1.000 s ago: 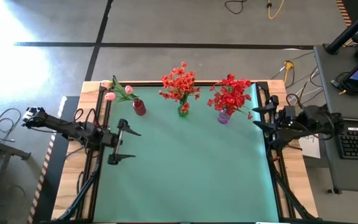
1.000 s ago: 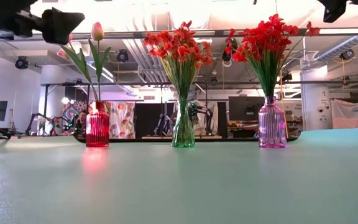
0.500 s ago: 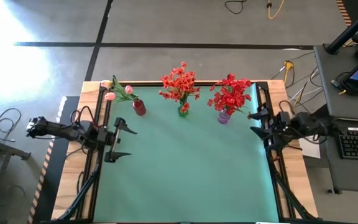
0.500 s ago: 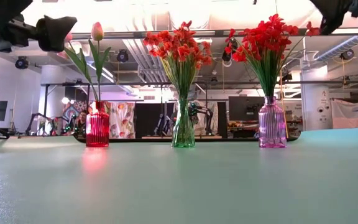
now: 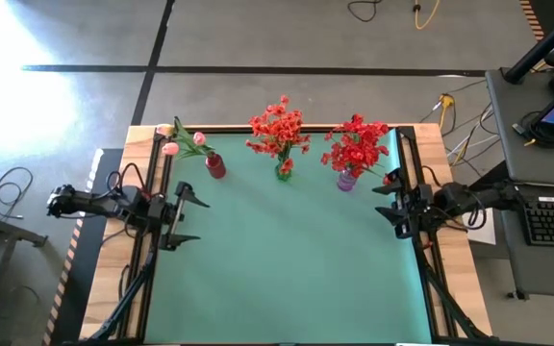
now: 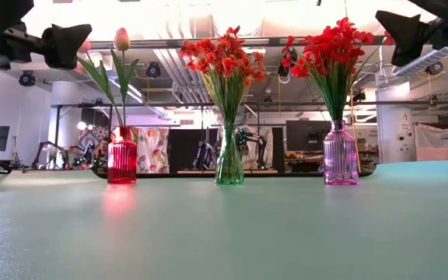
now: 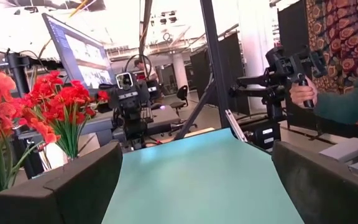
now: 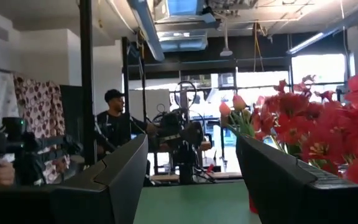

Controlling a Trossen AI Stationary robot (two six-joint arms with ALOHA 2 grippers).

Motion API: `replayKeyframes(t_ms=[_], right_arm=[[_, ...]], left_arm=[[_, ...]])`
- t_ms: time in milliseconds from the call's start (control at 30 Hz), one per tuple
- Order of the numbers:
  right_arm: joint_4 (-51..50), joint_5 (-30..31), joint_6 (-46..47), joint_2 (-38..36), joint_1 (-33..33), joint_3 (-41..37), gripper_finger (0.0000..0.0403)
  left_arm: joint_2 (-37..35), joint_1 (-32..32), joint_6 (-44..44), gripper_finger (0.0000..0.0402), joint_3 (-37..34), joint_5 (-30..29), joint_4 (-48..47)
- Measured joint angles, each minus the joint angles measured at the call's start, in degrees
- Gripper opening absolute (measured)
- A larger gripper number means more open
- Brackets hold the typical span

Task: Sort flowers into vase by color
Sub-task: Return to Home Position

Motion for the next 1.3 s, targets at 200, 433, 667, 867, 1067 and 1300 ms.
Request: replayKeyframes(t_ms=[200, 433, 667, 867, 1067, 1300], right_arm=[[-0.5, 1.3, -6.0, -0.1, 0.0, 0.0, 0.0237], [-1.1, 7.9, -4.8, 0.0, 0.0, 0.0, 0.0237], [-1.1, 7.9, -4.6, 0.0, 0.0, 0.0, 0.0237], [-1.1, 8.0, -4.7, 0.0, 0.0, 0.0, 0.0237], [-1.1, 8.0, -4.7, 0.0, 0.0, -0.1, 0.0237], [-2.0, 8.0, 1.3, -0.9, -0.1, -0.1, 0.0237]], left_arm=[[0.1, 0.0, 3.0, 0.0396, 0.4, -1.9, -0.1], [1.1, 0.0, 2.8, 0.0396, 0.4, -2.9, -0.8], [2.7, 0.0, 1.1, 0.0396, 0.4, -2.9, -0.8], [4.2, 0.0, 1.1, 0.0396, 0.4, -2.9, -0.8], [5.7, 0.0, 1.1, 0.0396, 0.4, -2.9, -0.7], [7.6, 0.0, 1.1, 0.0396, 0.4, -2.9, -0.7]])
